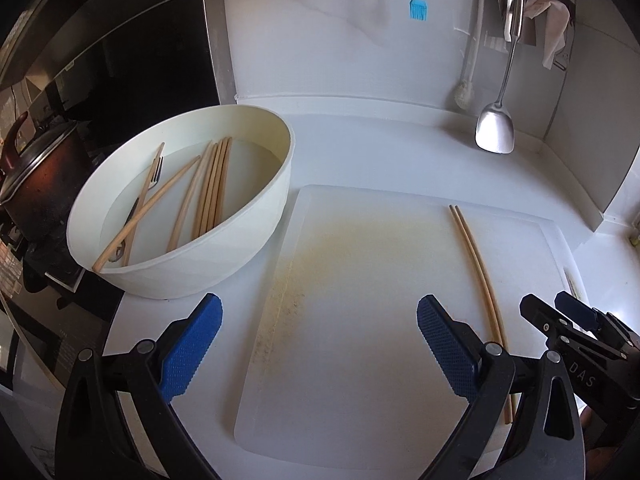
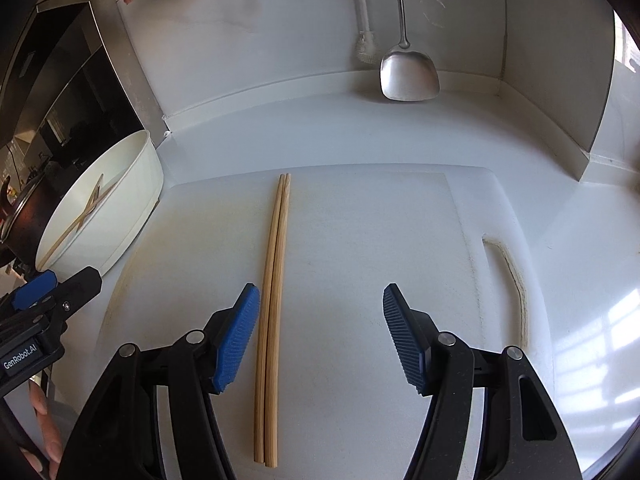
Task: Organize utensils
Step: 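Lower both tools toward the last two chopsticks on the board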
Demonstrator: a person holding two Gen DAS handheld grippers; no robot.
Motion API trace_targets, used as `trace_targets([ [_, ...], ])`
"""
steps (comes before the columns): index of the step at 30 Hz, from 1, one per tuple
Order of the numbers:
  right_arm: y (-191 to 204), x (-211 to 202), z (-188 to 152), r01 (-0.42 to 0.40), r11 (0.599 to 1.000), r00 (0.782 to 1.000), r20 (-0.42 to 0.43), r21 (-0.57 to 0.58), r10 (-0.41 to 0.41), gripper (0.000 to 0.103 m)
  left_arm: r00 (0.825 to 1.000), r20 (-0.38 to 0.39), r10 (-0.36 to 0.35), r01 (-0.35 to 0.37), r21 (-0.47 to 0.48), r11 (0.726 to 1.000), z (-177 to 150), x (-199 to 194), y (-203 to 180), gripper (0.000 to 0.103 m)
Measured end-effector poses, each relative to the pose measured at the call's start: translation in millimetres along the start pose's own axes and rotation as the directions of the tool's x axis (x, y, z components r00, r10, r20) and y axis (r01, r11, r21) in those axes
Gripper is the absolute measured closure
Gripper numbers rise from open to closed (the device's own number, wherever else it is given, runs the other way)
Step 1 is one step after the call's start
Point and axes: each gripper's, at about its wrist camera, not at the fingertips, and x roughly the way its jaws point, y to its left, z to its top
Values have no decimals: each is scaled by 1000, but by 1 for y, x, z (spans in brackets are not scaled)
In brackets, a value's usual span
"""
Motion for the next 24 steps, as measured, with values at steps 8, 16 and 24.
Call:
trace_targets([
  [8,3,13,-6,36,999,999,13,-31,-35,41,998,-24,-52,51,-40,998,-16,14,4,7],
  [16,3,13,-5,51,998,999,19,-30,-51,41,997,-41,-63,61,-52,997,-25,16,1,7],
  [24,9,17,-7,79,995,997,17,-60,-78,41,997,-42,-60,57,-61,997,-29,12,1,7],
])
